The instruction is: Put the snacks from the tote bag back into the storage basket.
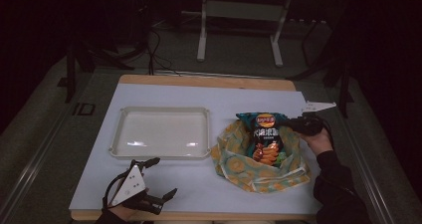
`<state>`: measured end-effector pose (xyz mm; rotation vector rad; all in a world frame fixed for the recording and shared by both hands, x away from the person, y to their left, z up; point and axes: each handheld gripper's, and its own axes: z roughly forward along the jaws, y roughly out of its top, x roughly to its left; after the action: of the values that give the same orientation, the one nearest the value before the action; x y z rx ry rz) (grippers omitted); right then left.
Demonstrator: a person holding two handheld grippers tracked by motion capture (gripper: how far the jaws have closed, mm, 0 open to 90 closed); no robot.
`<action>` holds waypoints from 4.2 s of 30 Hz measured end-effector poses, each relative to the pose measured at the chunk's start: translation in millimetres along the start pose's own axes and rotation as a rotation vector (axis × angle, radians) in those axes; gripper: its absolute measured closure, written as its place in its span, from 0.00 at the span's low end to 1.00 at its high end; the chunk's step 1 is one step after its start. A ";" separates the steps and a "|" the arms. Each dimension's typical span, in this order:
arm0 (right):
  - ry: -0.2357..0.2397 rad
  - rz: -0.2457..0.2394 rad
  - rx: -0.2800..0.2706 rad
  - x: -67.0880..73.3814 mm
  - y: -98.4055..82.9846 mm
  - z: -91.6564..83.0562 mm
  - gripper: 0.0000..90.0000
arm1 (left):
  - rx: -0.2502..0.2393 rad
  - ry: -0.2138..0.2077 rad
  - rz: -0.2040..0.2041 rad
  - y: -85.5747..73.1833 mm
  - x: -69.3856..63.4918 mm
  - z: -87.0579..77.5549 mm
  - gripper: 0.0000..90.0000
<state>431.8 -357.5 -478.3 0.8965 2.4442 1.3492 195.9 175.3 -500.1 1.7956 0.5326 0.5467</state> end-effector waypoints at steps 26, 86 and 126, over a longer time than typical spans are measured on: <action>0.103 -0.079 -0.177 36.4 38.4 -31.3 1.00 | -0.005 0.001 0.005 0.7 -0.5 -0.4 0.00; -0.009 -0.157 -0.372 111.4 181.8 -85.4 1.00 | -0.024 0.016 -0.002 2.3 -1.2 -3.8 0.00; 0.135 -0.193 -0.404 211.7 234.2 40.8 1.00 | 0.039 0.122 -0.016 0.2 -5.1 -19.9 0.00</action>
<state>378.0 -109.4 -286.3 0.4742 2.1562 1.7841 179.8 187.0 -495.2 1.8009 0.6450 0.6414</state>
